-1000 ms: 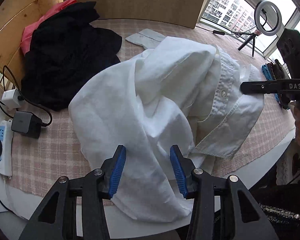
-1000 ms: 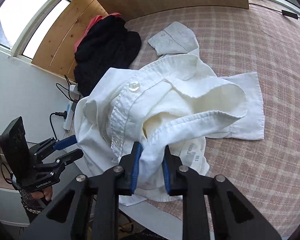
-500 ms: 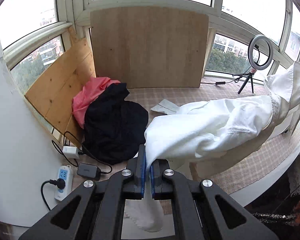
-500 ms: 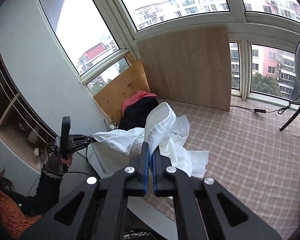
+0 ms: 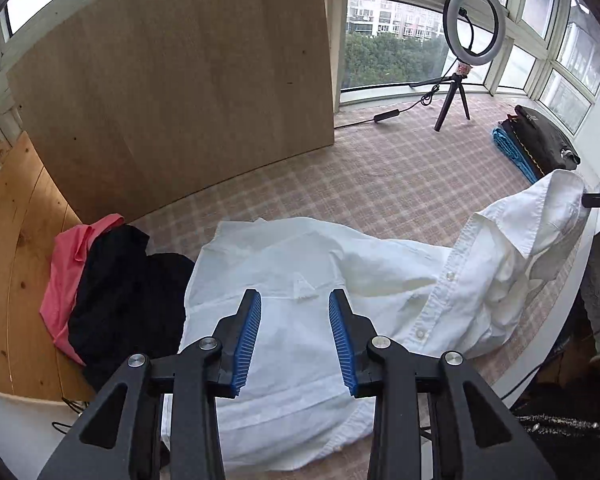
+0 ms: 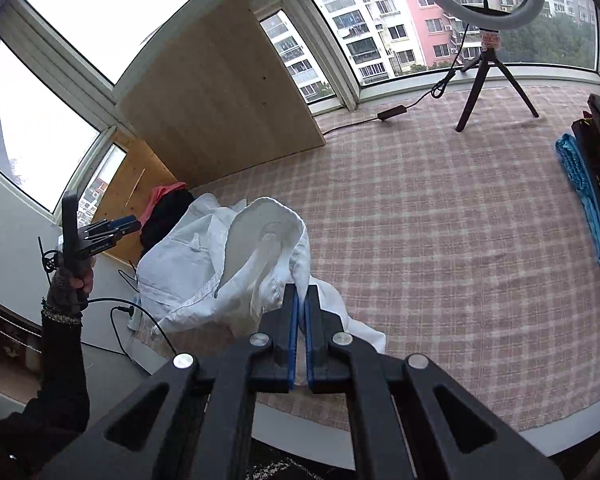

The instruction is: Fold clothes

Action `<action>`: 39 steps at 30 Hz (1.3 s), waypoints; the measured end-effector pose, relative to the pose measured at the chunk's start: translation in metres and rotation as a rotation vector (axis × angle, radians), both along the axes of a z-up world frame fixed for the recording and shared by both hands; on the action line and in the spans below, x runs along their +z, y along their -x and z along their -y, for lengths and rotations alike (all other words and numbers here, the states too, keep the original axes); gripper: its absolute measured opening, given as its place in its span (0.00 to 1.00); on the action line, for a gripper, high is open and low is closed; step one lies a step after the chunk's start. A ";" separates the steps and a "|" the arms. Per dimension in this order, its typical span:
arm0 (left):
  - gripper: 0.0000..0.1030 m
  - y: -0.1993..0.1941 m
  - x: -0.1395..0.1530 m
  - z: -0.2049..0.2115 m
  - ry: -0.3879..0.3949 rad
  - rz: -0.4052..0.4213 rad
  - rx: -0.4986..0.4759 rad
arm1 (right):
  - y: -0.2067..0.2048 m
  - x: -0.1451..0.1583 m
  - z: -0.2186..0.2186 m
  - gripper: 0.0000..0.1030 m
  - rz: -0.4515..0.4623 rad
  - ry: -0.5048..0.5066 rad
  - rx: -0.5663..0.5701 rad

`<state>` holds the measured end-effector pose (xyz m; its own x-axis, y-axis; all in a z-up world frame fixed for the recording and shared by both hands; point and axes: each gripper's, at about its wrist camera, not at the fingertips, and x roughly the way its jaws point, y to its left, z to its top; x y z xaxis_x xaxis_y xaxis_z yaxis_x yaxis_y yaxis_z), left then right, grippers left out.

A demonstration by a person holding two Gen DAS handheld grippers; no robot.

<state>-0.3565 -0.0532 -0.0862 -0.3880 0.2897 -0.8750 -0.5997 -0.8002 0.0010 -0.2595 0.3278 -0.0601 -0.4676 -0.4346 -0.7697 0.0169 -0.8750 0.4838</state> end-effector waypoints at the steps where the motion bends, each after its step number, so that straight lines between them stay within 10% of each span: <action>1: 0.39 -0.014 -0.013 -0.009 -0.004 0.026 -0.027 | 0.004 -0.013 -0.004 0.03 0.030 -0.008 -0.007; 6: 0.43 -0.080 -0.077 -0.054 -0.020 0.155 -0.158 | 0.020 -0.020 -0.016 0.03 0.058 -0.006 0.011; 12: 0.41 -0.073 -0.142 -0.066 0.090 0.184 -0.091 | 0.029 0.003 -0.017 0.03 0.026 -0.028 0.051; 14: 0.00 -0.062 -0.150 -0.062 0.088 0.205 -0.045 | 0.030 0.003 -0.019 0.03 0.020 -0.026 0.057; 23: 0.00 -0.021 -0.018 -0.032 -0.002 0.013 -0.026 | 0.009 -0.022 -0.055 0.03 0.058 0.029 0.005; 27: 0.41 -0.029 -0.034 -0.054 -0.015 0.058 -0.098 | 0.005 -0.040 -0.070 0.03 0.085 0.047 -0.036; 36: 0.44 -0.087 -0.138 -0.126 0.044 0.130 -0.209 | 0.015 -0.047 -0.074 0.03 0.088 0.063 -0.045; 39: 0.02 -0.070 -0.145 -0.122 0.085 0.135 -0.142 | 0.017 -0.045 -0.071 0.03 0.084 0.055 -0.030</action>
<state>-0.2861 0.0692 -0.2316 -0.2259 0.2563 -0.9398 -0.7057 -0.7082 -0.0235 -0.2769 0.3986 -0.1051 -0.4163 -0.4641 -0.7819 -0.0515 -0.8465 0.5299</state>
